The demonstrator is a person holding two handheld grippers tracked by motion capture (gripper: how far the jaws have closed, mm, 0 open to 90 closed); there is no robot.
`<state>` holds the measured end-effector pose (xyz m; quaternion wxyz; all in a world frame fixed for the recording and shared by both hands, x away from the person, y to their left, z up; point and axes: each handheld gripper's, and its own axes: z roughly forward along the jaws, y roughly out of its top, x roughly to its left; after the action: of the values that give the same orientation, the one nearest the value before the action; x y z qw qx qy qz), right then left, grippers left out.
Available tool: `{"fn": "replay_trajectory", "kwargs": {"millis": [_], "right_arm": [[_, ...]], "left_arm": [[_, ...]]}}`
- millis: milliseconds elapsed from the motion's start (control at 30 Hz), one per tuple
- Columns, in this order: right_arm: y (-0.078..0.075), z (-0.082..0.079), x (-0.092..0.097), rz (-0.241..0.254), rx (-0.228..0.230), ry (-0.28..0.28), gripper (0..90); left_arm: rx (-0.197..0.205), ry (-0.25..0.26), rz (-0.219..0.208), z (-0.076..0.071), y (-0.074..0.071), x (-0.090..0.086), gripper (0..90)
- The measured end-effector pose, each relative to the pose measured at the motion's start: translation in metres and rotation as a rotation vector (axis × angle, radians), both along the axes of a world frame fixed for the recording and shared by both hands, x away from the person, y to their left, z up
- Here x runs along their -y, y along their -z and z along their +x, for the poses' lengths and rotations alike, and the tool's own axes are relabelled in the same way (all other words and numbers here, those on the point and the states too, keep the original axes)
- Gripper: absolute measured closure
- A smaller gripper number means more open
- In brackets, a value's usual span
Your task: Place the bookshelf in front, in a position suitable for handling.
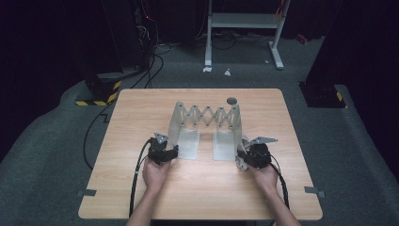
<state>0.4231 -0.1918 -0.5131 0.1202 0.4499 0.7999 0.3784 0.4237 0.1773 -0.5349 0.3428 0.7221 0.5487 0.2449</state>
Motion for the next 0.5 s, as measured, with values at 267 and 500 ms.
{"fn": "replay_trajectory", "kwargs": {"millis": [267, 500], "right_arm": [[-0.003, 0.002, 0.001, 0.024, -0.002, 0.006, 84.0], [-0.026, 0.004, 0.002, 0.048, 0.046, 0.004, 84.0]], "left_arm": [[0.001, 0.001, -0.001, 0.000, 0.000, 0.000, 36.9], [0.002, 0.001, -0.002, 0.000, 0.000, 0.000, 37.8]]}}
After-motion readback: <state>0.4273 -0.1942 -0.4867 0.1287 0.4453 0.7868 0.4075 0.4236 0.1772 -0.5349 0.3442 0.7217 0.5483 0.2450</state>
